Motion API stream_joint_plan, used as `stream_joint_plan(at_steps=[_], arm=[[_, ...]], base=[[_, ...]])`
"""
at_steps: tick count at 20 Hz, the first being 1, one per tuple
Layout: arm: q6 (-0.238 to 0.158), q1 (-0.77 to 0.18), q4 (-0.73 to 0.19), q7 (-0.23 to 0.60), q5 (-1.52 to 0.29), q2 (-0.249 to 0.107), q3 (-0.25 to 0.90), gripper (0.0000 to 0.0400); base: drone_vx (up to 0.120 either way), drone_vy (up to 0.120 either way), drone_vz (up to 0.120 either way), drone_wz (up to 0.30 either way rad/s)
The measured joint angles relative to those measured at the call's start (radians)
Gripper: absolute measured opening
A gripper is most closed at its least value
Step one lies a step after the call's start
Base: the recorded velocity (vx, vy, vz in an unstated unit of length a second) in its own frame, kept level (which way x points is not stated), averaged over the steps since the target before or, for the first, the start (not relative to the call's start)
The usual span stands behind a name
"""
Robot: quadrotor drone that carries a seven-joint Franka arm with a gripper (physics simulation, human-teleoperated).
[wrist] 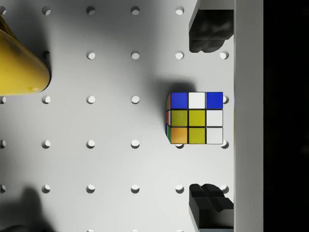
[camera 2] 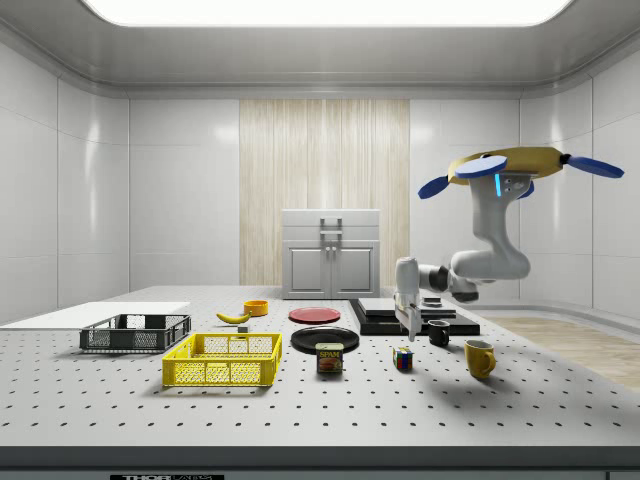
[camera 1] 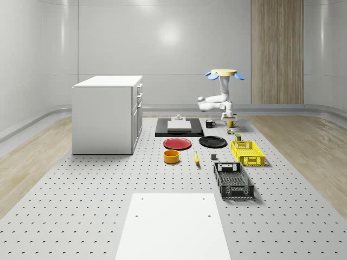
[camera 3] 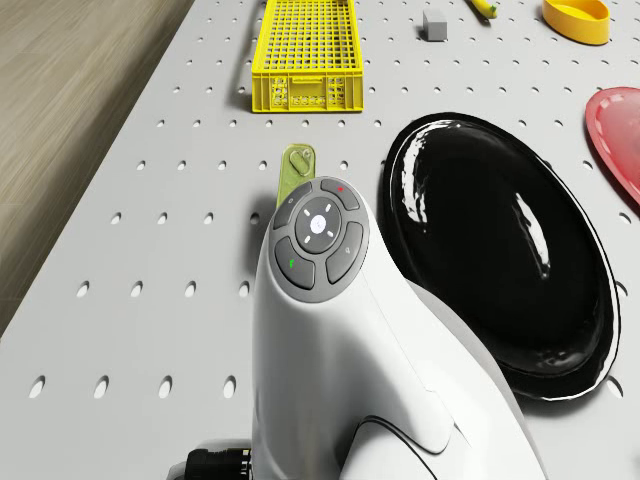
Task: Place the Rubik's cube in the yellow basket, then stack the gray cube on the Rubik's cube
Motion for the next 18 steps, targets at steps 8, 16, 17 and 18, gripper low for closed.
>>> stream_joint_plan(at_steps=[8, 16, 17, 18], arm=[[0.027, -0.008, 0.002, 0.007, 0.013, -0.029, 0.006, 0.04], [0.076, -0.02, 0.021, 0.006, -0.033, -0.059, -0.048, 0.04], [0.08, -0.023, 0.024, 0.006, -0.036, -0.062, -0.051, 0.04], [0.084, -0.025, 0.027, 0.007, -0.037, -0.064, -0.053, 0.04]], base=[[0.03, 0.0, -0.1, 0.0], [0.0, 0.0, 0.0, 0.0], [0.0, 0.0, 0.0, 0.0], [0.0, 0.0, 0.0, 0.0]])
